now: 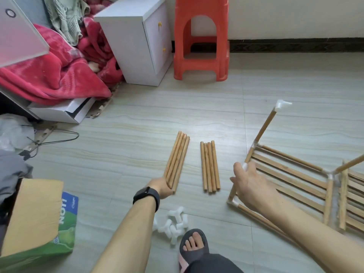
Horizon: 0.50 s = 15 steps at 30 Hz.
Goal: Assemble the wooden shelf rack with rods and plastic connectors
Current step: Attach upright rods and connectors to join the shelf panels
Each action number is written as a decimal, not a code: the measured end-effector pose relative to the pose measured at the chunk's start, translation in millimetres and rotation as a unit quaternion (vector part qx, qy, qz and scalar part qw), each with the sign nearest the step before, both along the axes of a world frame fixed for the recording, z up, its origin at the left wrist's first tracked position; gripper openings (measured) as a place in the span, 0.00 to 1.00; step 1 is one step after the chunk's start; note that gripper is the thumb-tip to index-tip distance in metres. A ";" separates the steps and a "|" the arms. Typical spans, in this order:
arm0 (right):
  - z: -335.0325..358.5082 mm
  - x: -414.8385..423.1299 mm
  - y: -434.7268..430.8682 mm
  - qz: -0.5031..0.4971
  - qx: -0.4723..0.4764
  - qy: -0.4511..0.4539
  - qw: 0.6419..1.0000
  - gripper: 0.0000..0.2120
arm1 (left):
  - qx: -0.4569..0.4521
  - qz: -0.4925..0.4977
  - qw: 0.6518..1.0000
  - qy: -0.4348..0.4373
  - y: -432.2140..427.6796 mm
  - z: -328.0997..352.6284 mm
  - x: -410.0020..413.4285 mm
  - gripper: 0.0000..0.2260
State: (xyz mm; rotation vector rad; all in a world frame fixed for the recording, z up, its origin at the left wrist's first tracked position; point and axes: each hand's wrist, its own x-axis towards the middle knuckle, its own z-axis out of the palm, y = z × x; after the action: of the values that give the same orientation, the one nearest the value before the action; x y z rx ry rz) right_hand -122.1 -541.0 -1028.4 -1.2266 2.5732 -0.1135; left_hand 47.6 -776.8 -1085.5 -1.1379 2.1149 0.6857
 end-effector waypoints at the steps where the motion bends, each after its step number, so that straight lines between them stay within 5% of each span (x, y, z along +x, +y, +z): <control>1: -1.7 -1.5 0.3 -0.001 -0.015 -0.004 1.000 0.12 | 0.014 0.016 1.000 -0.006 7.6 -22.3 9.3 0.16; 6: -2.0 -9.2 2.5 0.016 -0.019 -0.025 0.999 0.13 | 0.042 0.047 0.998 -0.015 50.7 -96.8 31.7 0.23; 15: 11.5 -15.4 -3.0 0.053 0.044 -0.043 0.997 0.11 | -0.098 -0.056 0.992 -0.049 50.5 -113.3 13.5 0.12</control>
State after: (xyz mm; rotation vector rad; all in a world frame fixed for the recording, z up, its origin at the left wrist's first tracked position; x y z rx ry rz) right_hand -137.6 -543.9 -1016.9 -1.2930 2.4085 -0.0294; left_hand 61.1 -726.3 -1198.8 -1.1220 2.1793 0.3683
